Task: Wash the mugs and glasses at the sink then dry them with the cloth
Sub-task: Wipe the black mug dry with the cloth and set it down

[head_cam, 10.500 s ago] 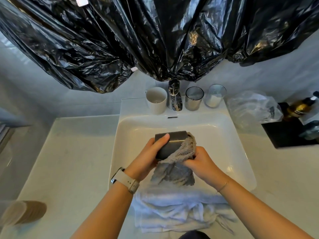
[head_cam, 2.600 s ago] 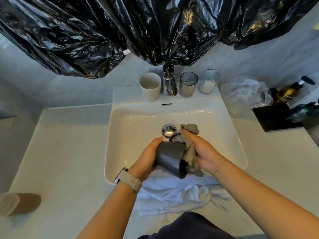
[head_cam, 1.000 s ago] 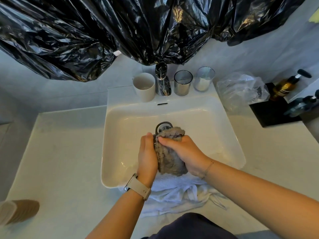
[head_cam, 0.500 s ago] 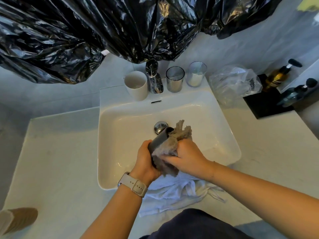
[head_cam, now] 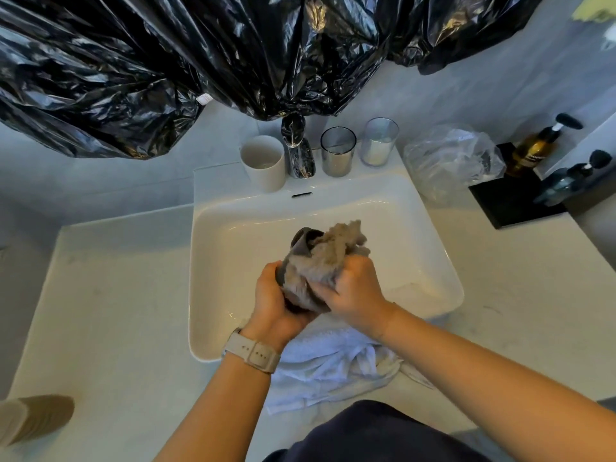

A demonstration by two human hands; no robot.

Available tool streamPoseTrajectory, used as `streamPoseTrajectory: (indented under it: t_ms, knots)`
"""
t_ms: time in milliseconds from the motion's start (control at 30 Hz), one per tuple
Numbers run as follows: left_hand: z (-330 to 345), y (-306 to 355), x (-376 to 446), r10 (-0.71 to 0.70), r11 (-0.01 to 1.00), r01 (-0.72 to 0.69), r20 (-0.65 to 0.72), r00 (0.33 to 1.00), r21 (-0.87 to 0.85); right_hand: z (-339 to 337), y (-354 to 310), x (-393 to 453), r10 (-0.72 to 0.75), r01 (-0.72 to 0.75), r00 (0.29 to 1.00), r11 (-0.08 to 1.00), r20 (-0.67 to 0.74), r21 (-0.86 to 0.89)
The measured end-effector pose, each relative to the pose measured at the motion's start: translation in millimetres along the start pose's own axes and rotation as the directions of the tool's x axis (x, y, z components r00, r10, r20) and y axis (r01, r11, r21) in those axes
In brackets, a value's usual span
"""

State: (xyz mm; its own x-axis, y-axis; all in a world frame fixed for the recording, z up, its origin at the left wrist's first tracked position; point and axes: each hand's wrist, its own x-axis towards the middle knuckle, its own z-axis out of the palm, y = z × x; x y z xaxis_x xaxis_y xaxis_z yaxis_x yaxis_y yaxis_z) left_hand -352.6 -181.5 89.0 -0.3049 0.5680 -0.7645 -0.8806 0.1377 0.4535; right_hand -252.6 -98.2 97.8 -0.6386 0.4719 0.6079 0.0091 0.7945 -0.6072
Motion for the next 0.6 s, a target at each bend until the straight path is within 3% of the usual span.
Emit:
streamPoseTrajectory:
  t_ms: [67, 133, 167, 233, 300, 367, 467, 600]
  knots:
    - [0.7, 2.6, -7.5, -0.137, 0.990, 0.137, 0.049, 0.989, -0.010, -11.8, 7.7, 5.7, -0.234, 0.234, 0.972, 0.972, 0.034, 0.019]
    - [0.7, 1.1, -8.6, -0.193, 0.981, 0.196, 0.114, 0.974, -0.008, -17.0, 14.1, 10.4, -0.261, 0.260, 0.965, 0.965, 0.035, 0.034]
    - [0.6, 1.1, -9.3, -0.200, 0.979, 0.202, 0.153, 0.968, 0.007, -17.3, 14.3, 11.8, -0.173, 0.172, 0.984, 0.985, 0.036, 0.031]
    - [-3.6, 3.7, -9.4, -0.192, 0.978, 0.169, 0.211, 0.959, 0.118, -17.2, 12.1, 14.1, 0.134, -0.138, 0.990, 0.985, 0.050, 0.103]
    - [-10.3, 10.7, -11.7, -0.128, 0.952, 0.050, 0.244, 0.961, 0.302, -19.0, 9.9, 20.0, 0.390, -0.394, 0.918, 0.882, 0.070, 0.258]
    - [-17.8, 17.1, -10.8, 0.010, 0.893, -0.136, 0.283, 0.959, 0.430, -23.6, 9.8, 29.1, 0.553, -0.544, 0.823, 0.701, 0.129, 0.462]
    - [-20.9, 23.8, -7.5, 0.141, 0.860, -0.308, 0.391, 0.910, 0.407, -25.7, 13.1, 40.1, 0.607, -0.649, 0.731, 0.478, 0.311, 0.592]
    - [-11.5, 29.5, -8.8, 0.265, 0.810, -0.443, 0.435, 0.861, 0.384, -16.2, 9.6, 50.6, 0.563, -0.743, 0.663, 0.414, 0.494, 0.525]
